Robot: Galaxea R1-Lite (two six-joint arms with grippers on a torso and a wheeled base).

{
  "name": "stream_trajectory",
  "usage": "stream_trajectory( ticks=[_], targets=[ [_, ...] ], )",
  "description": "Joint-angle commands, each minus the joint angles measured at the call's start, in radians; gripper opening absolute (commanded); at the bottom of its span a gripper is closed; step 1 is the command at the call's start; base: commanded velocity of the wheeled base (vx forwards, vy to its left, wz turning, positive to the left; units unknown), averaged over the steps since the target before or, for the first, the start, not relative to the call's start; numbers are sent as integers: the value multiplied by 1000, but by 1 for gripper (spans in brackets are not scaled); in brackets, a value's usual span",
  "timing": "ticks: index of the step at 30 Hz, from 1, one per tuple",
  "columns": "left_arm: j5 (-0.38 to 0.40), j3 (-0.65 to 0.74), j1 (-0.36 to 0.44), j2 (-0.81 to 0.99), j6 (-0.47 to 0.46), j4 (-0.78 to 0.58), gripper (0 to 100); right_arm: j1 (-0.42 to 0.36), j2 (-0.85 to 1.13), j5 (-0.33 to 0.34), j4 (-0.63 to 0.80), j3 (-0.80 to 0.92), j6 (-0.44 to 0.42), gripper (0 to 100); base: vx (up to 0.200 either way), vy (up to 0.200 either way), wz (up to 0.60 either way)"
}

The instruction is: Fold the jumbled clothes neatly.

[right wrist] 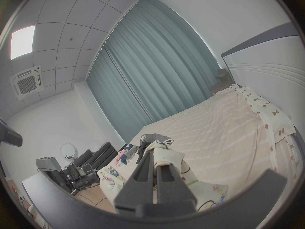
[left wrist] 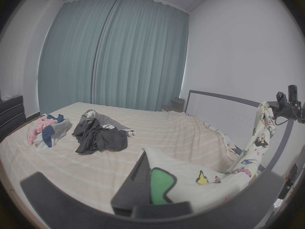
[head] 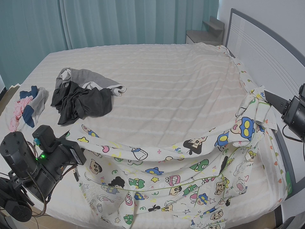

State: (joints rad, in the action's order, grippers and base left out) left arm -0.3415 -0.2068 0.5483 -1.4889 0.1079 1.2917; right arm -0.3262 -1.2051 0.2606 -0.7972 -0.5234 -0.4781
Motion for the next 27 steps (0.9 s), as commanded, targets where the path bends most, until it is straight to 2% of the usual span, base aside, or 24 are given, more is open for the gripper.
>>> stream_trajectory(
  ticks=[1, 17, 24, 27],
  targets=[
    [1, -13, -2, -91, 9, 1, 0, 29, -100, 0, -45, 5, -4, 0, 0, 0, 0],
    [-1, -72, -27, -260, 139, 1, 0, 68, -246, -1, -62, -3, 4, 0, 0, 0, 0],
    [-4, -140, -48, -386, 216, 3, 0, 76, -383, -3, -200, 6, -2, 0, 0, 0, 0],
    [-13, -183, -71, -445, 220, 5, 0, 87, -453, -6, -249, 0, 1, 0, 0, 0, 0]
  ],
)
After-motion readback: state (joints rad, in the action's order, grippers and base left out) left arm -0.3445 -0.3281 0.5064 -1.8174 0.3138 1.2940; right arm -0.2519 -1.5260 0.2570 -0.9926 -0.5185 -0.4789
